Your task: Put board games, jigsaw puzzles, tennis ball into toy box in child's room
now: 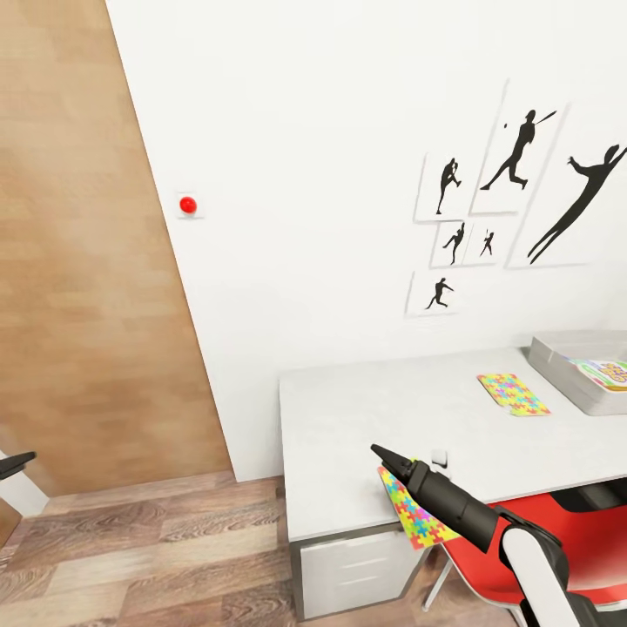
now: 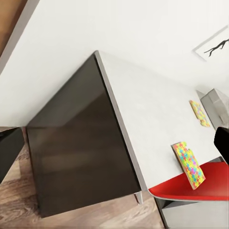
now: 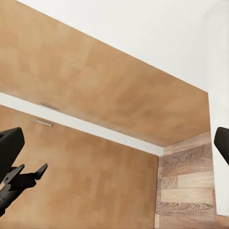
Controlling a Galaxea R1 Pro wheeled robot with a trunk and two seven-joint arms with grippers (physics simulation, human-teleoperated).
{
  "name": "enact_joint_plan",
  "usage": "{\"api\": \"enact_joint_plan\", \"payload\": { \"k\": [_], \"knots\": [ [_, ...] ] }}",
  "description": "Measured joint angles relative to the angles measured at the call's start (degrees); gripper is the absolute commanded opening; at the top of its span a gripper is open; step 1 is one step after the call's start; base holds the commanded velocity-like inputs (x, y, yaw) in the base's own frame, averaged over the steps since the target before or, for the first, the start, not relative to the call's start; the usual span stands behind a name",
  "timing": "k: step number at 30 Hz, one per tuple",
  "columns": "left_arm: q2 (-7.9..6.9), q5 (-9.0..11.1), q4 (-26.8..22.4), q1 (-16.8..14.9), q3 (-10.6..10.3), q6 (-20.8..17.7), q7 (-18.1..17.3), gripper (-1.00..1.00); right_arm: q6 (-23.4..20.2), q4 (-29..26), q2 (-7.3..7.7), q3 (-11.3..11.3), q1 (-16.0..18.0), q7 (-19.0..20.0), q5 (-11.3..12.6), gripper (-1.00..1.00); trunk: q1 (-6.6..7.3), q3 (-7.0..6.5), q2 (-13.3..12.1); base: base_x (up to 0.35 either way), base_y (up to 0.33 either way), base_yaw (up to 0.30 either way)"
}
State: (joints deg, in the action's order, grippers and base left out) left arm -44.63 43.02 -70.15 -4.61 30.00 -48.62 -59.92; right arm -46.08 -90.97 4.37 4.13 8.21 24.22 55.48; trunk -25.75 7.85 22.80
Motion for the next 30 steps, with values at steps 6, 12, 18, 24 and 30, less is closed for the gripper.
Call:
{"api": "enact_joint_plan", "payload": {
  "k": [6,12,18,24,30],
  "knots": [
    [0.00,0.0,0.0,-0.1,-1.8,0.0,0.0,1.00,0.1,0.0,0.00,-0.2,0.0,0.0,0.0,1.00,0.00,0.00,0.0,0.000,0.000,0.000],
    [0.00,0.0,0.0,-0.1,-2.2,0.2,0.0,1.00,0.1,-0.1,0.05,-0.1,0.0,0.0,0.0,1.00,0.00,0.00,0.0,0.000,0.000,0.000],
    [0.00,0.0,0.0,-0.1,-2.4,1.2,-0.1,1.00,0.1,-0.1,0.08,-0.2,0.0,0.1,0.1,1.00,0.00,0.00,0.0,0.000,0.000,0.000],
    [0.00,0.0,0.0,-0.2,-2.4,1.5,-0.1,1.00,0.1,0.0,-0.01,-0.2,0.0,0.0,0.1,1.00,0.00,0.00,0.0,0.000,0.000,0.000],
    [0.00,0.0,0.0,-0.2,-2.4,1.6,-0.1,1.00,0.1,0.0,-0.02,-0.2,0.0,0.1,0.1,1.00,0.00,0.00,0.0,0.000,0.000,0.000]
  ]
}}
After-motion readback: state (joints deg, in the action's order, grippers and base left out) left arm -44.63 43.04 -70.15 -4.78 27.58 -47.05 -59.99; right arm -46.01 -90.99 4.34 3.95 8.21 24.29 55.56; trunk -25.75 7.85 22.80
